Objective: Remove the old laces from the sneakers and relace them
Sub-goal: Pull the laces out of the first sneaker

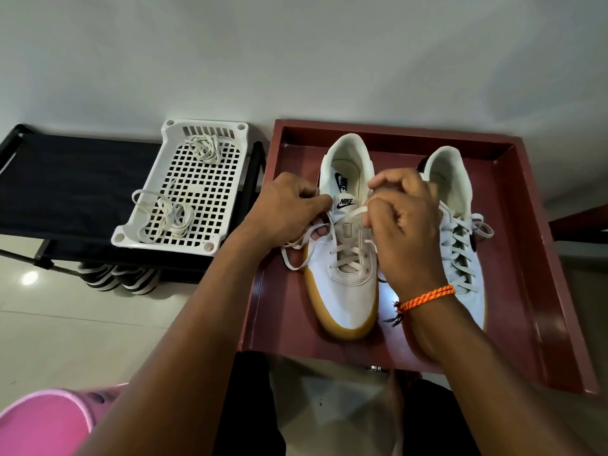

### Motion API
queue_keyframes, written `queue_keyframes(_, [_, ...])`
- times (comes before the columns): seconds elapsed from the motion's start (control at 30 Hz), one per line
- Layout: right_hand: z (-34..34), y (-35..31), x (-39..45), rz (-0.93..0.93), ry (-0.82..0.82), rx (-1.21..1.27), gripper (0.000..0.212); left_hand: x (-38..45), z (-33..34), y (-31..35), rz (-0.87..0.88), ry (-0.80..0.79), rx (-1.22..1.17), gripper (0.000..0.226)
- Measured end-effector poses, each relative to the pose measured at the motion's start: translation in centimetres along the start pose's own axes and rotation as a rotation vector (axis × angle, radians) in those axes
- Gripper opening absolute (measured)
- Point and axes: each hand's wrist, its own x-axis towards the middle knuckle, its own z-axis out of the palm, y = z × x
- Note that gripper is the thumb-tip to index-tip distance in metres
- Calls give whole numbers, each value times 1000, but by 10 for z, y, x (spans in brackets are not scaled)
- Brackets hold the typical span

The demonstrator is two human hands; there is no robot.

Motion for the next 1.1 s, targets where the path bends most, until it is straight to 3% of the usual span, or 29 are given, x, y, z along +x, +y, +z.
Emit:
queue_keyframes(0.07, [-2, -1, 0, -20, 26, -84, 30, 0, 0, 0, 2, 11, 18, 37])
queue_keyframes(0.17, [2, -2, -7, -121, -128, -291, 35, 0, -1, -1, 1, 15, 17, 37])
queue_keyframes(0.3, [13, 4, -16, -166, -268, -458, 16, -1, -1, 0, 9, 8, 18, 39])
queue_keyframes(0.4, [13, 8, -13, -152, -257, -379, 17, 0, 0, 0, 2, -2, -6, 36])
queue_keyframes(0.6, [-4, 1, 6, -49, 125, 90, 24, 0, -1, 1, -14, -19, 1, 33])
queue_keyframes(0.67, [-6, 3, 6, -67, 89, 4, 23, 0, -1, 2, -11, -13, 6, 35])
queue_keyframes(0.83, [8, 1, -12, -148, -235, -285, 25, -2, 0, 4, 11, -13, 6, 37])
queue_keyframes(1.1, [10, 7, -8, -101, -228, -260, 14, -4, -2, 5, 17, -30, -9, 37])
